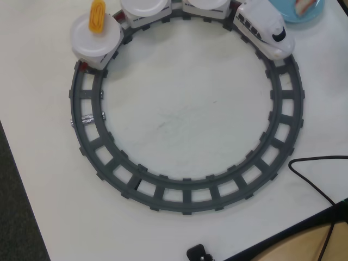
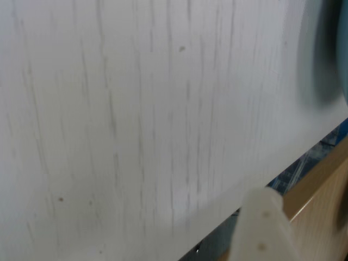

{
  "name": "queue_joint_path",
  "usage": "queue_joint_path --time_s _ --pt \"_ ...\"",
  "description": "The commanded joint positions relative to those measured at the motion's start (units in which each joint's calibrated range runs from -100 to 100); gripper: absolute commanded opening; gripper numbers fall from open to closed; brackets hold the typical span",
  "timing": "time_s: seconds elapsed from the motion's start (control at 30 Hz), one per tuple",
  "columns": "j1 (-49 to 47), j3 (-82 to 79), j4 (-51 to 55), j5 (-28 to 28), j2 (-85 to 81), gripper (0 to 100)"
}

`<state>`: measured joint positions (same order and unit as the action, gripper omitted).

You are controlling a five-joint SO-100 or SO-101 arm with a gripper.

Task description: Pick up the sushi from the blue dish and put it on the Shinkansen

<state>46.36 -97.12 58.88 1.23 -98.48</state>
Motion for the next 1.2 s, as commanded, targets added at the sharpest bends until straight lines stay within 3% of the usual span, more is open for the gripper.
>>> queue_joint_path --time_s 0.0,0.57,0.87,1.17 --pt "0.12 0.26 0.04 0.19 -0.43 27" --pt "0.12 2.77 0.3 -0.28 0.24 27" --pt "-0.05 34.1 8.77 -0.34 11.68 27" --pt "-0.14 57.62 8.86 -2.96 42.91 27"
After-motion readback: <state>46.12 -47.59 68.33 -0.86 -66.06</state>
